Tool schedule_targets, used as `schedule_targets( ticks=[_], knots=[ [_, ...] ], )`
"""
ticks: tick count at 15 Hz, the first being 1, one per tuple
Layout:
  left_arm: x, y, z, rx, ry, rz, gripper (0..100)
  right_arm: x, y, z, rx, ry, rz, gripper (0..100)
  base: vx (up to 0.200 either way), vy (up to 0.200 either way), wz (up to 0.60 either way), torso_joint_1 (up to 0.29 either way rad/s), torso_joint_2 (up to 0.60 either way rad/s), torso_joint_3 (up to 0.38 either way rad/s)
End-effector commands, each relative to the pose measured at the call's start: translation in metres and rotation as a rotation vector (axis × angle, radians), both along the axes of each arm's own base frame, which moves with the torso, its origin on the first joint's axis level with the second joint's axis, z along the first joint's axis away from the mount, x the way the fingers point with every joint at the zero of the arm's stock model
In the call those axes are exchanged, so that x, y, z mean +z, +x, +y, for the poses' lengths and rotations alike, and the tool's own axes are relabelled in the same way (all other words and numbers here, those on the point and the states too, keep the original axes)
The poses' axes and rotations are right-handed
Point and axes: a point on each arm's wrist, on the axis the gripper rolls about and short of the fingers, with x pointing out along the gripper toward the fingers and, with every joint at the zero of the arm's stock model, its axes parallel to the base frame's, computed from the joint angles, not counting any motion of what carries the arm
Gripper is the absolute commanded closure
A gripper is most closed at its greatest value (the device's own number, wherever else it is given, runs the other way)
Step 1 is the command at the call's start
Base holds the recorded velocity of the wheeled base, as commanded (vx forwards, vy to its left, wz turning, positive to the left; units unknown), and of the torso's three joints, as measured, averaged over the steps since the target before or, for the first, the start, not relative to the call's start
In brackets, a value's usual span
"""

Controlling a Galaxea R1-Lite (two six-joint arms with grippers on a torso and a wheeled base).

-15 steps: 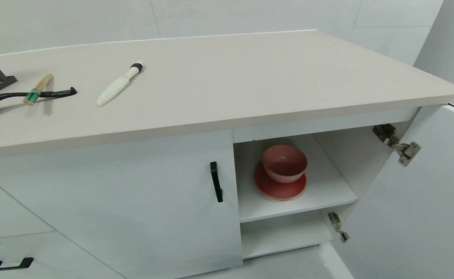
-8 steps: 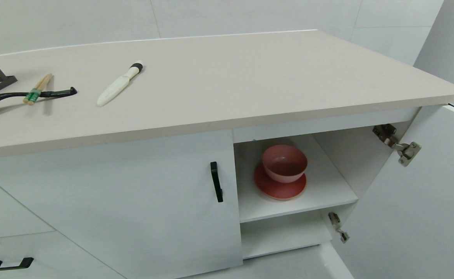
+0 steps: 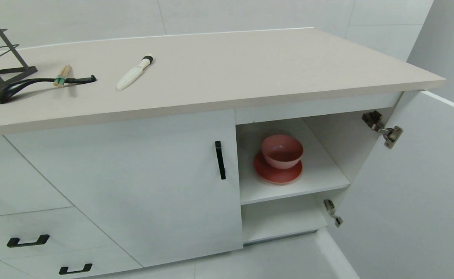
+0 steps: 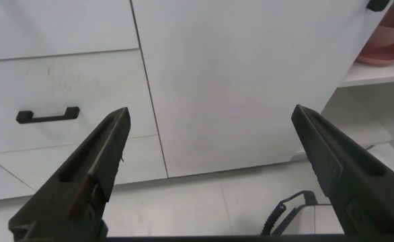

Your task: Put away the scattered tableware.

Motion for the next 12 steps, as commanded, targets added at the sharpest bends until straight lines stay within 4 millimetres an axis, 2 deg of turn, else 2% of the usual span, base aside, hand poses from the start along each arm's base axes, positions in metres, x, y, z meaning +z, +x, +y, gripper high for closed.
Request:
schedule_targets(
  ticks=[1,3,12],
  knots=[
    [0.0001,0.0001,0.0,0.002,0.0,0.0,0,-0.0047,-0.0066,0.0039,0.025,-0.068,-0.05,0,0.0,0.0,0.0,0.0,0.0,0.0],
    [0.0,0.0001,0.0,0.003,-0.005,0.002,0,-0.0048,-0.0067,0.0038,0.021,-0.036,-0.052,0,0.0,0.0,0.0,0.0,0.0,0.0],
    [0.0,0.0001,0.0003,0.014,-0.008,0.001,0,-0.0047,-0.0066,0.0038,0.021,-0.029,-0.051,0,-0.2,0.0,0.0,0.003,0.0,-0.001]
  ],
)
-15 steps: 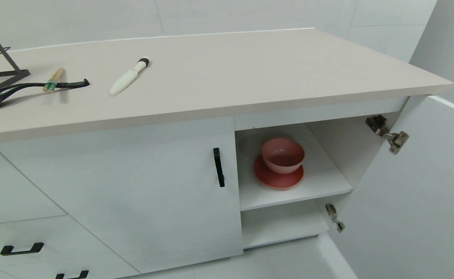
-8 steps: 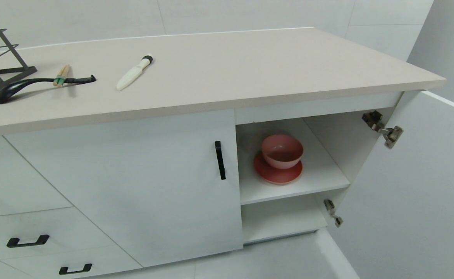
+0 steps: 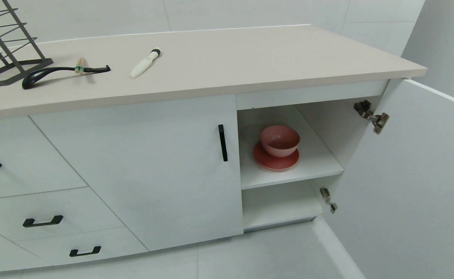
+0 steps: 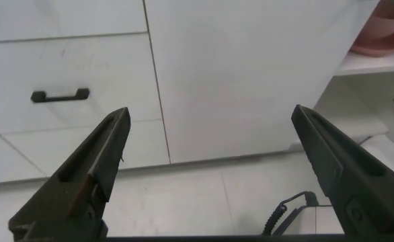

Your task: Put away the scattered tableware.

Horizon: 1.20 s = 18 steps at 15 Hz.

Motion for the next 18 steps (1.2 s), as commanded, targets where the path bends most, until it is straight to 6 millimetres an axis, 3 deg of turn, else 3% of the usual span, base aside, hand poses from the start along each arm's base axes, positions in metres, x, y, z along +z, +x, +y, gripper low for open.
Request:
schedule_targets(
  ticks=[1,5,18],
  knots=[
    [0.0,0.0001,0.0,0.0,0.0,0.002,0,-0.0002,0.0001,0.0,0.001,0.001,0.003,0,-0.2,0.0,0.0,0.002,0.0,0.002],
    [0.0001,0.0001,0.0,0.0,0.001,0.0,0,-0.0002,0.0,0.0,0.001,0.001,0.002,0,-0.2,-0.15,0.0,0.0,0.0,0.002],
    [0.0001,0.0001,0.0,0.0,0.001,0.0,0,-0.0002,0.0,0.0,0.001,0.008,0.002,0,0.0,-0.2,0.0,0.001,0.0,0.001]
  ],
)
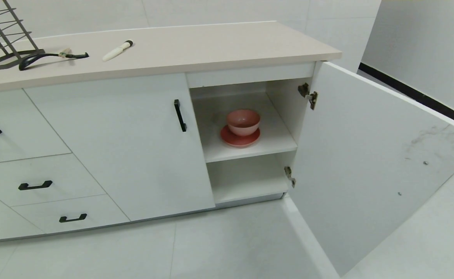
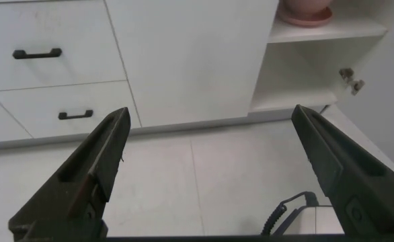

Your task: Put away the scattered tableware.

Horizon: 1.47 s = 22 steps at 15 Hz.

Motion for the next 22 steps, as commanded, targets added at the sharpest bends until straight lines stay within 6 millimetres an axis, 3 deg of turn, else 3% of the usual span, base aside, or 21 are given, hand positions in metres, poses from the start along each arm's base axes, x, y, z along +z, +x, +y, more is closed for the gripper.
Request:
schedule_targets(
  ticks=[1,3,6,9,10,22],
  knots=[
    [0.0001,0.0001,0.0,0.001,0.0,0.001,0,0.0,0.0001,0.0,0.001,0.01,0.002,0,0.0,-0.2,0.0,0.002,0.0,0.002],
    [0.0001,0.0001,0.0,0.001,0.0,0.001,0,0.0,0.0001,0.0,0.001,0.015,0.002,0,0.0,-0.2,0.0,0.005,0.0,0.007],
    [0.0001,0.0001,0.0001,0.005,-0.003,0.001,0,0.0,0.0001,0.0,0.001,0.015,0.002,0,-0.2,0.0,0.0,0.002,0.0,-0.001],
    [0.0001,0.0001,0.0001,0.005,-0.003,0.001,0,0.0,0.0002,0.0,0.001,0.015,0.003,0,0.0,0.0,0.0,0.0,0.0,0.0],
    [0.0001,0.0001,0.0001,0.005,-0.003,0.001,0,0.0,0.0001,0.0,0.001,0.015,0.002,100,0.0,0.0,0.0,0.0,0.0,0.0],
    [0.0001,0.0001,0.0001,0.005,-0.003,0.001,0,0.0003,0.0001,0.0,-0.001,0.018,-0.001,100,0.0,0.0,0.0,0.0,0.0,0.0]
  ],
)
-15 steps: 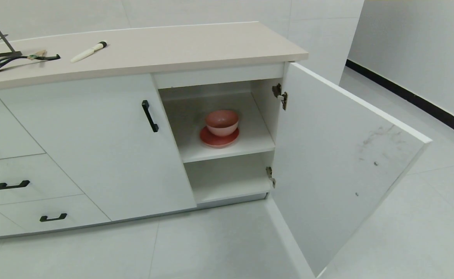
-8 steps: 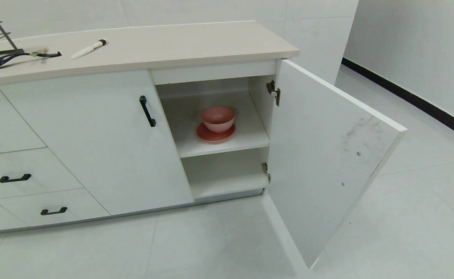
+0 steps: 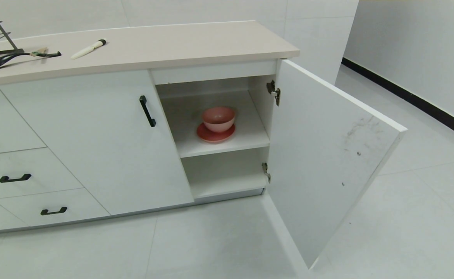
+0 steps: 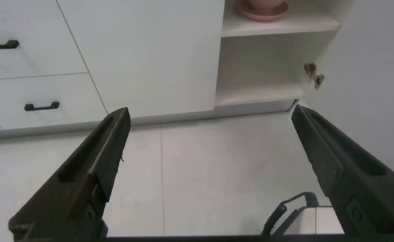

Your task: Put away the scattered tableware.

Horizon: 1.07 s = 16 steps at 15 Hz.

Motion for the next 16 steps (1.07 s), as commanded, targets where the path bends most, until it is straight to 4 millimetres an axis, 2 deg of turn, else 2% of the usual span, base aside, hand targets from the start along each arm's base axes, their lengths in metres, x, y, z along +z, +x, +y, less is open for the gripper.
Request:
schedule_targets(
  ticks=[1,2,3,5,7,8,10,13,16],
  knots=[
    [0.0,0.0,0.0,0.001,-0.001,0.001,0,0.001,0.0,0.0,0.003,0.005,-0.011,100,0.0,0.0,0.0,0.0,0.0,0.0],
    [0.0,0.0,0.0,0.001,-0.001,0.001,0,0.007,0.0,0.0,0.006,0.013,-0.066,100,0.0,0.0,0.0,0.0,0.0,0.0],
    [0.0,0.0,0.0,0.001,0.001,0.001,0,0.027,-0.003,0.0,0.022,0.036,-0.261,100,0.0,0.0,0.0,0.0,0.0,0.0],
    [0.0,0.0,0.0,0.001,0.002,0.001,0,0.05,0.005,0.0,0.113,0.04,-0.228,100,0.0,0.0,0.0,0.0,0.0,0.0],
    [0.0,0.0,0.0,0.001,-0.001,0.001,0,0.088,0.029,0.002,0.183,0.034,-0.17,100,-0.2,0.0,0.0,0.005,0.01,0.0],
    [0.0,0.0,0.0,0.001,-0.001,0.001,0,0.106,0.048,0.005,0.191,0.009,-0.192,100,-0.2,0.0,0.0,0.002,0.0,0.012],
    [0.0,0.0,0.0,0.001,0.001,0.001,0,0.122,0.093,0.011,0.226,-0.022,-0.22,100,0.0,0.0,0.0,0.0,0.0,0.0],
    [0.0,0.0,0.0,0.001,0.001,0.001,0,0.121,0.165,0.014,0.216,-0.032,-0.2,100,0.0,0.0,0.0,0.0,0.0,0.0],
    [0.0,0.0,0.0,0.001,0.001,0.001,0,0.105,0.227,0.012,0.304,-0.065,-0.174,100,0.0,0.0,0.0,0.0,0.0,0.0]
  ],
)
